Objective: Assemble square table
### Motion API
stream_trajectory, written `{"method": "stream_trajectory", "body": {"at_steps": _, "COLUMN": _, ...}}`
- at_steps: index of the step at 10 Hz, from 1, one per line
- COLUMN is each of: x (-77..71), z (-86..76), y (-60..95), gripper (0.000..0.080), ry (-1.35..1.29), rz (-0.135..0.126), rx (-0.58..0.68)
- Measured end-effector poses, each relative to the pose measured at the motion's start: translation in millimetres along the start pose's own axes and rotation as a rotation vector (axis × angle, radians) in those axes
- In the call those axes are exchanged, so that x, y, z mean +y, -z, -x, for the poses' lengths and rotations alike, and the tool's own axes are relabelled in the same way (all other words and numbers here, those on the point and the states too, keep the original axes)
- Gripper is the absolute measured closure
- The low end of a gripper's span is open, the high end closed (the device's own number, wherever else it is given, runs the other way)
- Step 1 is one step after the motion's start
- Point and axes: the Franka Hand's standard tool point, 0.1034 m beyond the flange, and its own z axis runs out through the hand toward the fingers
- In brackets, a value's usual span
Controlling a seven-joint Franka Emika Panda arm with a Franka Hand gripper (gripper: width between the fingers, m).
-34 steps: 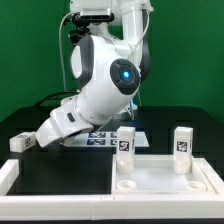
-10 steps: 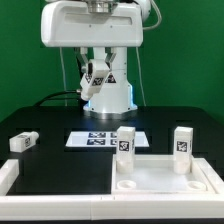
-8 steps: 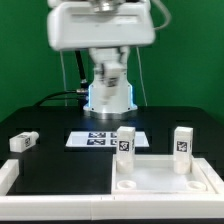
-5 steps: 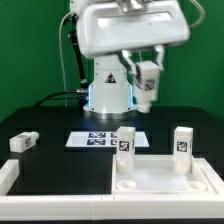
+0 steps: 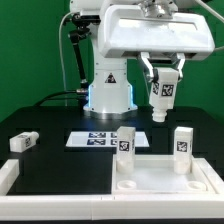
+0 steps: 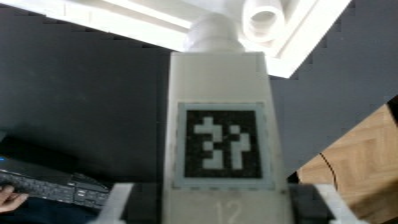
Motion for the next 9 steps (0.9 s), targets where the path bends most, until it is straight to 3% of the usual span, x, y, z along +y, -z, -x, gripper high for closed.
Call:
{"method": "stream_trajectory", "body": {"at_steps": 2, "x": -1.3, "z": 1.2, "y": -3.6, "gripper": 0.0508, "ry": -0.010, "rz": 0.001, "rx": -0.004}}
{"method": "stream_trajectory", "body": {"at_steps": 3, "x": -9.4, "z": 3.7, "y": -14.9, "gripper": 0.0508, "ry": -0.031, "rz": -0.007, "rx": -0.013}}
{"method": "stream_trajectory", "body": {"at_steps": 6, "x": -52.7, "z": -12.4, "y": -63.7, "gripper": 0.0508, "ry": -0.158, "rz": -0.047, "rx": -0.005}}
{"method": "stream_trajectory", "body": {"at_steps": 7, "x": -62.5, "z": -15.3, "y": -72.0, "gripper": 0.0508, "ry": -0.183, "rz": -0.050, "rx": 0.001}}
{"method": "stream_trajectory", "body": {"at_steps": 9, "x": -58.6, "z": -14.3, "y": -71.7, "gripper": 0.0508, "ry": -0.184, "rz": -0.047, "rx": -0.001}}
